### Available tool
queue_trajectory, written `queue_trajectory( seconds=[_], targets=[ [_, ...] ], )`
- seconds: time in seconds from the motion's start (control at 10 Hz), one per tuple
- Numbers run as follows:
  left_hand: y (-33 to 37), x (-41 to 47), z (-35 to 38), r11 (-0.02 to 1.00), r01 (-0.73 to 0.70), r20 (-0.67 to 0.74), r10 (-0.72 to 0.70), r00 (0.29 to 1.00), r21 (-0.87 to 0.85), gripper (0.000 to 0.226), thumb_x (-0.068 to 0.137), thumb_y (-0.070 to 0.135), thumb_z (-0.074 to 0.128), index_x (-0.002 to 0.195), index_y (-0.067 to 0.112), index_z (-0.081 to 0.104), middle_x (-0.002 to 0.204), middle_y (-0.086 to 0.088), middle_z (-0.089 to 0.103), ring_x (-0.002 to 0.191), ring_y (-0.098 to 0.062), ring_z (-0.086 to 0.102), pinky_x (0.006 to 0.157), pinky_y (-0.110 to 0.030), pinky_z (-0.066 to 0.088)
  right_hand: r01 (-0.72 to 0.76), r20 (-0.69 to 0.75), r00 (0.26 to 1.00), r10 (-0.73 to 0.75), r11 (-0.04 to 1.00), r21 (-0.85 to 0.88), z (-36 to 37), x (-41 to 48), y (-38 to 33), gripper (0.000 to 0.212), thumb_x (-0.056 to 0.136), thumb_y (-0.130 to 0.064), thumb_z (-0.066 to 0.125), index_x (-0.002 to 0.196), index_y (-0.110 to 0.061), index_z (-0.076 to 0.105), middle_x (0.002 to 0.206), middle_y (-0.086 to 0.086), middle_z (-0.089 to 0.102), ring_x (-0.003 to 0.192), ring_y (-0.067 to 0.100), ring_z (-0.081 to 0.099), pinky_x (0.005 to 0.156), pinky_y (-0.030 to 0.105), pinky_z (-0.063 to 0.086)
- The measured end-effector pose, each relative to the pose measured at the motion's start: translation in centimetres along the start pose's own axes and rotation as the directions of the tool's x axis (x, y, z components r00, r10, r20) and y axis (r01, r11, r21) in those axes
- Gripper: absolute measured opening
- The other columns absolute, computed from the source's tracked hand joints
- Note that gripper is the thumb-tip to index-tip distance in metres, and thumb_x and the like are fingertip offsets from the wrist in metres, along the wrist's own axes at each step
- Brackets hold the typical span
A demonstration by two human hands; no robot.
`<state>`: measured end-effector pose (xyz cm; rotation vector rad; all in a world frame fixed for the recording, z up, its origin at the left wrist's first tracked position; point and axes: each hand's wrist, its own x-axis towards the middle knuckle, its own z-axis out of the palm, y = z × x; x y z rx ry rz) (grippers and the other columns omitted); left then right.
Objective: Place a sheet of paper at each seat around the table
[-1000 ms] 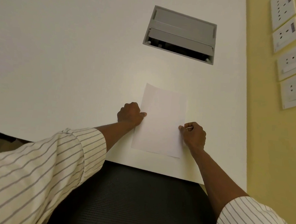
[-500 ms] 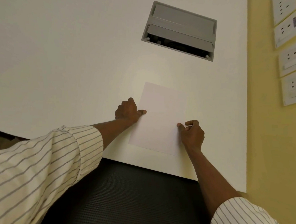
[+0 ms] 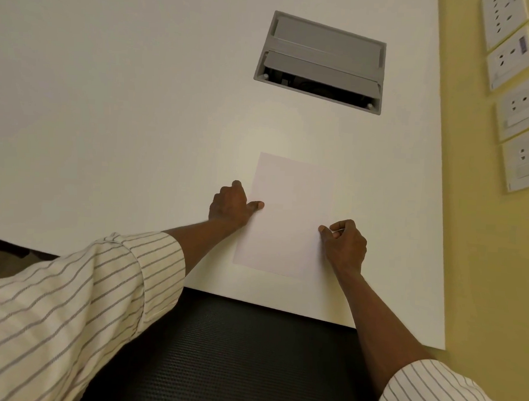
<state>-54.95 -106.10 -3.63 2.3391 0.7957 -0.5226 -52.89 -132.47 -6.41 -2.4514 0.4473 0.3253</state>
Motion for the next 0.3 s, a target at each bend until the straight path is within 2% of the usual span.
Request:
queue_trajectory(
  seconds=[0.1,0.2,0.3],
  targets=[
    [-0.1,0.0,-0.1,1.0,0.009,0.005,-0.009,1.0,-0.002,0.065,0.098,0.06,0.068,0.132,0.005,0.059,0.135,-0.018,0.065,0.129,-0.043,0.062,0.107,-0.049,0.053,0.0,0.006,1.0,0.0,1.0,0.011,-0.2,0.1,0.2,0.029,0.097,-0.039,0.074,0.104,-0.012,0.068,0.091,-0.001,0.072,0.095,0.03,0.071,0.085,0.037,0.05],
    [-0.4,-0.8,-1.3,0.999,0.024,0.023,-0.025,0.999,0.048,0.059,0.098,0.061,0.066,0.125,0.009,0.067,0.131,-0.015,0.069,0.125,-0.041,0.066,0.106,-0.046,0.055,-0.005,0.024,1.0,0.006,1.0,-0.019,-0.9,-0.3,-0.1,0.029,0.097,-0.04,0.073,0.105,-0.013,0.069,0.099,0.003,0.076,0.099,0.03,0.071,0.087,0.038,0.05],
    [-1.6,-1.6,-2.2,0.999,0.035,0.109,-0.039,0.993,0.038,0.054,0.096,0.058,0.071,0.118,0.009,0.071,0.121,-0.014,0.077,0.115,-0.038,0.074,0.104,-0.047,0.059,0.009,0.012,1.0,-0.008,0.998,-0.057,-1.2,-1.1,-0.3,0.027,0.098,-0.04,0.074,0.108,-0.015,0.069,0.11,0.006,0.076,0.103,0.03,0.07,0.085,0.036,0.048]
  ],
)
